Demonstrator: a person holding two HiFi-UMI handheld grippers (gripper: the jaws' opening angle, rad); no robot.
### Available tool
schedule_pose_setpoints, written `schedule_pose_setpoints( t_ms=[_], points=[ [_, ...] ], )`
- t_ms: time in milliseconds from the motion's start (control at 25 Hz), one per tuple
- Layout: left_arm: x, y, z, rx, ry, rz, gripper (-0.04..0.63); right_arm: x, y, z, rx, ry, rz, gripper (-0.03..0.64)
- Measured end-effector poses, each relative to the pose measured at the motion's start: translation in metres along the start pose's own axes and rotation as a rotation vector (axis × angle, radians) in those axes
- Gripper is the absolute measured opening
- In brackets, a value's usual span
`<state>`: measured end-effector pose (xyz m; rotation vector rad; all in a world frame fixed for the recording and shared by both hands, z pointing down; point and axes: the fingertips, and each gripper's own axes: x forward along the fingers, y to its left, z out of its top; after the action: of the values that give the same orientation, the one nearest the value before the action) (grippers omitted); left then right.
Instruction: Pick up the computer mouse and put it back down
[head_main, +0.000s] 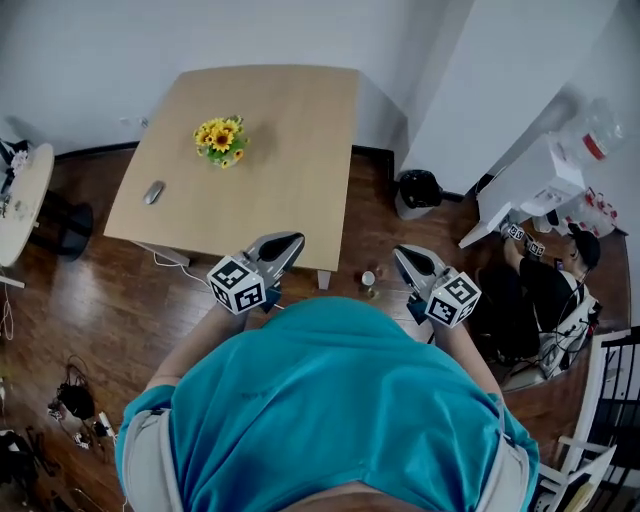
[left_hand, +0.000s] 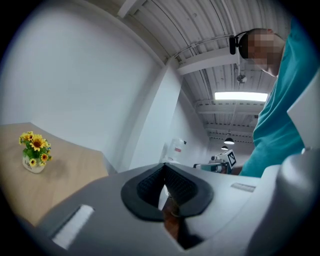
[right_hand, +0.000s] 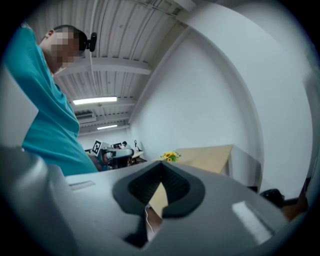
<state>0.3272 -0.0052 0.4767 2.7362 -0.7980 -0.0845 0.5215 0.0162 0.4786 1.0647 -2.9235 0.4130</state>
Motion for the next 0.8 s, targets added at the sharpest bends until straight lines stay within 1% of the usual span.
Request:
schedule_pose_setpoints(
  t_ms=[200,320,800],
  points=[
    [-0.005,0.005,0.008,-0.004,-0.012,-0.004,0.005,0.001,0.001,0.003,-0.011,0.008,-0.034,0.002],
    [-0.009,0.004,0.006,0.014,0.001,-0.013,0.005,0.004,0.003,0.006,-0.042,0.019,-0.047,0.002],
    [-0.019,0.005,0.008,0.016,-0.009,0.004,0.005,0.008,0.006,0.006,-0.071,0.047,-0.037,0.002]
  ],
)
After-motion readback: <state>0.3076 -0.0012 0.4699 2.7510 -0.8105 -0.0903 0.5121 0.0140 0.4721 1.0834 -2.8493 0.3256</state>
